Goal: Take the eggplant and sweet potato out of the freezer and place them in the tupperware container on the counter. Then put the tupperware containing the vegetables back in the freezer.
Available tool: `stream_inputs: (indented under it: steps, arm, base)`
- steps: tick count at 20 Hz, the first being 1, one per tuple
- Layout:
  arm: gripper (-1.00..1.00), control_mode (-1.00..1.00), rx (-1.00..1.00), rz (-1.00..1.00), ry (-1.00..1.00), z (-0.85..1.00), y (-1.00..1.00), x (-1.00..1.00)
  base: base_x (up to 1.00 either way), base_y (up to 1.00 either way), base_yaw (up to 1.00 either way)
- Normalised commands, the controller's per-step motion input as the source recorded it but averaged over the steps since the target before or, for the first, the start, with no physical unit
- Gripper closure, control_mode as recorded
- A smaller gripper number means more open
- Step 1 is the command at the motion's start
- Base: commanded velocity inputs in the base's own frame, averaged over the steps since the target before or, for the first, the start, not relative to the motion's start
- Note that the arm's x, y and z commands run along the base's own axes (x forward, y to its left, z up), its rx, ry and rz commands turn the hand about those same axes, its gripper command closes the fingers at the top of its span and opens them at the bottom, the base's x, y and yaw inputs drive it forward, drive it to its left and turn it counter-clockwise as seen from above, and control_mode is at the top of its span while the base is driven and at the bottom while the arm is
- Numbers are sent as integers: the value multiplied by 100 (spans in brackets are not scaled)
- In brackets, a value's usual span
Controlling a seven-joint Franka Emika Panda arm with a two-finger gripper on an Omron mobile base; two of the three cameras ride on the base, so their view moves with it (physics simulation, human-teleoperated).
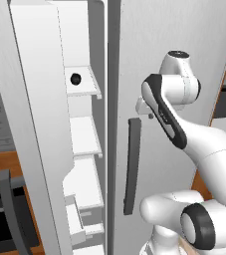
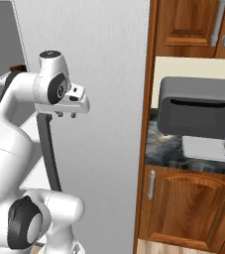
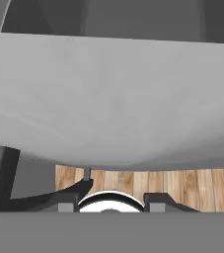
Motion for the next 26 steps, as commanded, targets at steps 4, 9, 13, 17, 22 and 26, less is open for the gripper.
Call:
stream_inputs:
  steps: [4, 9, 13, 17, 22, 26]
  arm:
    - [-100, -100, 0, 0, -8, 2, 0, -33]
    - [-100, -100, 0, -1, -16, 40, 0, -73]
    - [-100, -100, 0, -4, -3, 36, 0, -69]
    - [-100, -100, 0, -3, 0, 3, 0, -70]
    - [-100, -100, 0, -4, 0, 0, 0, -58]
    - [-100, -100, 0, -3, 0, 0, 0, -23]
  base:
    - [0, 0, 0]
    - [0, 0, 0]
    - [0, 0, 0]
    - [0, 0, 0]
    - [0, 0, 0]
    - [0, 0, 0]
